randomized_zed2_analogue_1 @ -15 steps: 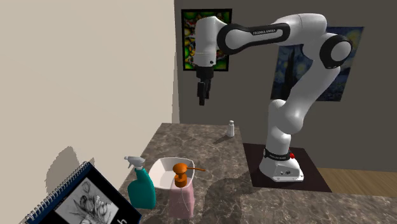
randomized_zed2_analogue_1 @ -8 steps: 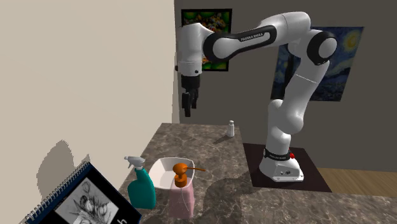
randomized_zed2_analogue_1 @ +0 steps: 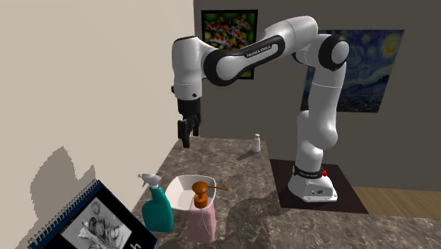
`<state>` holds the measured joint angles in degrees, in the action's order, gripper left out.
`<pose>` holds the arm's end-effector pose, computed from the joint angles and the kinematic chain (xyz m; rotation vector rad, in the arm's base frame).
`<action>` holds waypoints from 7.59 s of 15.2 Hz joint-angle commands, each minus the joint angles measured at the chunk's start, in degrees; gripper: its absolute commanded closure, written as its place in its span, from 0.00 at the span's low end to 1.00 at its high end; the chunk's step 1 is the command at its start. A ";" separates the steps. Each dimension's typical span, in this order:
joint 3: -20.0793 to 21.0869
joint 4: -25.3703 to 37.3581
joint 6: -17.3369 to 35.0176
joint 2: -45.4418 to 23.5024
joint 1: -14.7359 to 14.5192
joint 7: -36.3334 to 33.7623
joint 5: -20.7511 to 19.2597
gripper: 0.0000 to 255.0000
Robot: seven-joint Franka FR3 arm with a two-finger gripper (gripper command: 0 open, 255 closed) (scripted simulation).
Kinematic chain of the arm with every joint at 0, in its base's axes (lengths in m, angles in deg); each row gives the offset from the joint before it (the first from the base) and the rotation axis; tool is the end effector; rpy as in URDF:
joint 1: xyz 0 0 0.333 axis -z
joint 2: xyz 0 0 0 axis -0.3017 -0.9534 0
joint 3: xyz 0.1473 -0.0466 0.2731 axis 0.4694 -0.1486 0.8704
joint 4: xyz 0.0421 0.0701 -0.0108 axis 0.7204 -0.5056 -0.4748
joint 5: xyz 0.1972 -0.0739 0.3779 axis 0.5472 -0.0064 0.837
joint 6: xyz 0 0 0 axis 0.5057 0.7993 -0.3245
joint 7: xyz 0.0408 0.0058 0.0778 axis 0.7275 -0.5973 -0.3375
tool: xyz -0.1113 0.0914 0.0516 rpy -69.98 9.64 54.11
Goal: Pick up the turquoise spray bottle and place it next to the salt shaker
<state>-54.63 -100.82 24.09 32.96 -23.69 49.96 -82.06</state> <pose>0.5214 0.2615 0.4524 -3.1358 0.1208 -0.0025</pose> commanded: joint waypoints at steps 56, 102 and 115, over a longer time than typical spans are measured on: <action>3.02 38.58 -11.64 -29.41 -10.16 -11.64 -10.93 1.00; -15.78 7.50 -24.32 16.14 11.90 28.13 0.22 1.00; -28.52 10.70 -29.93 18.71 17.42 46.41 -4.60 1.00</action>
<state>-82.00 -91.09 -5.35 52.08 -6.72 94.65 -86.26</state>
